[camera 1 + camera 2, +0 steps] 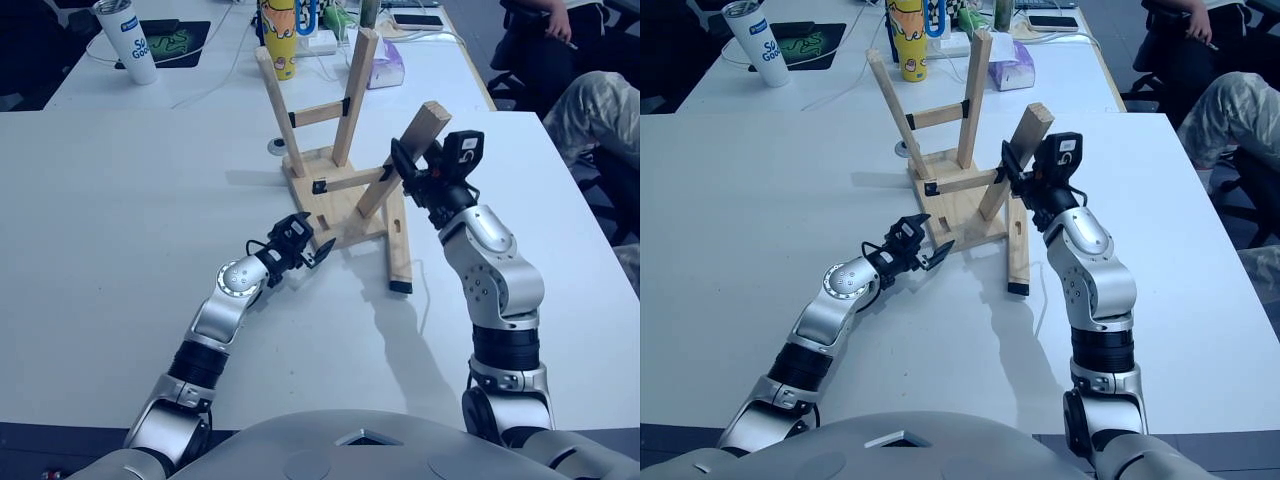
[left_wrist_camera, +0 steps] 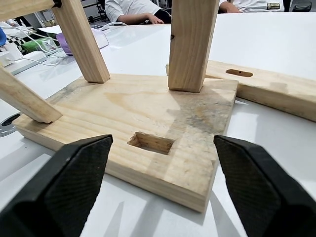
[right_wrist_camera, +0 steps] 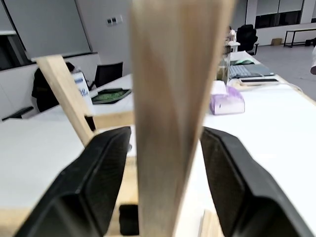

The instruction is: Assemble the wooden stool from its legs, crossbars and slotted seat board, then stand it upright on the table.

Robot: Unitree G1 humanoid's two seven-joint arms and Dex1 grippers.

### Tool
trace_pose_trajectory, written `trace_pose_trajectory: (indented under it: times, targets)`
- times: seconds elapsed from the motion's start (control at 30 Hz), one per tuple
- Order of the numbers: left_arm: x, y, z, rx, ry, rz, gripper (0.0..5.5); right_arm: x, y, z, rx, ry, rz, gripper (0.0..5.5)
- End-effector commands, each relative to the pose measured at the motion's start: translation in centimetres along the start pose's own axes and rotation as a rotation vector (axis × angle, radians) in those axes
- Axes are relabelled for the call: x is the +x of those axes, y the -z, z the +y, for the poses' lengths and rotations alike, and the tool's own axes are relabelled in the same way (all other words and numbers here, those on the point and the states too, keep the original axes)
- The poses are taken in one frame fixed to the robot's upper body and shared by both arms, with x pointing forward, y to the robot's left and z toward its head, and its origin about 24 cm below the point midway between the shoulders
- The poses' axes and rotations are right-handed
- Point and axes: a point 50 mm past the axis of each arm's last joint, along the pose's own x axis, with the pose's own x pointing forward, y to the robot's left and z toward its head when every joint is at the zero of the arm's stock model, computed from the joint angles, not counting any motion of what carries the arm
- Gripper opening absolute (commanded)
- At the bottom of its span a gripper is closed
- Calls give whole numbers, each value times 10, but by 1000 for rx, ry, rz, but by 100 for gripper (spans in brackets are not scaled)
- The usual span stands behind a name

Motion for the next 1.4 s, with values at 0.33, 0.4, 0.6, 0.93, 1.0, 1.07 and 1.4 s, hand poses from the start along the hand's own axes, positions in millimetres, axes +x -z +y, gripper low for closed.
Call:
trace_pose_trajectory:
  times: [0.33, 0.4, 0.6, 0.93, 1.0, 1.07, 1.4]
  targets:
    - [-2, 4, -2, 7, -3, 16, 380, 12, -106, -6, -72, 158, -372, 250]
    - [-2, 4, -2, 7, -4, 15, 380, 13, -104, -22, -114, 278, -314, 250]
    - [-4, 5, -3, -3, -25, 15, 380, -10, -1, -65, -74, 457, 286, 250]
    - [-5, 6, -7, -21, -51, 14, 380, -44, 57, -35, 68, 238, 779, 250]
    - [-5, 6, -6, -20, -52, 14, 380, -46, 55, -31, 90, 222, 795, 250]
    - [-6, 6, -6, -20, -54, 15, 380, -46, 52, -28, 106, 216, 792, 250]
    - [-5, 5, -8, -18, -55, 15, 380, -49, 58, -12, 157, 149, 876, 250]
